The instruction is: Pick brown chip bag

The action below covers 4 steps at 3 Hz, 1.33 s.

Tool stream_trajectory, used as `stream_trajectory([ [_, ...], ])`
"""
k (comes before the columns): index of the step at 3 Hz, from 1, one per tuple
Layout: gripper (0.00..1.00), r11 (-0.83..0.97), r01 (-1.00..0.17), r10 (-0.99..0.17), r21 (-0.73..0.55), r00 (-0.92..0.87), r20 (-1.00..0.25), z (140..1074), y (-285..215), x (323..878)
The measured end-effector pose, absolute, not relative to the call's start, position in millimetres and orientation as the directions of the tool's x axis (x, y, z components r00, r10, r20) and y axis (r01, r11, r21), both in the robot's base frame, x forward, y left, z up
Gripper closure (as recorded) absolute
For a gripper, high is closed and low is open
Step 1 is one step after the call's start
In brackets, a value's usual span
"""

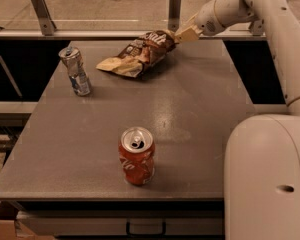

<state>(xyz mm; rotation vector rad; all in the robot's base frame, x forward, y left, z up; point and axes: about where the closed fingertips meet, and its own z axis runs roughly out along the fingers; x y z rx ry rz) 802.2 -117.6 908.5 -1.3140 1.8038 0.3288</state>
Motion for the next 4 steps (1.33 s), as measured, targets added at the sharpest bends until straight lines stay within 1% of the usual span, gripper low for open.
stream_trajectory([
  [1,1.00,0.363,-0.860,-0.694,-0.358,0.007,-0.720,959,-122,779],
  [2,1.00,0.248,-0.864,-0.732,-0.438,0.129,-0.669,1016,-109,730],
  [3,1.00,0.108,-0.851,-0.744,-0.514,0.274,-0.610,1072,-96,668],
  [4,1.00,0.108,-0.851,-0.744,-0.514,0.274,-0.610,1072,-96,668],
])
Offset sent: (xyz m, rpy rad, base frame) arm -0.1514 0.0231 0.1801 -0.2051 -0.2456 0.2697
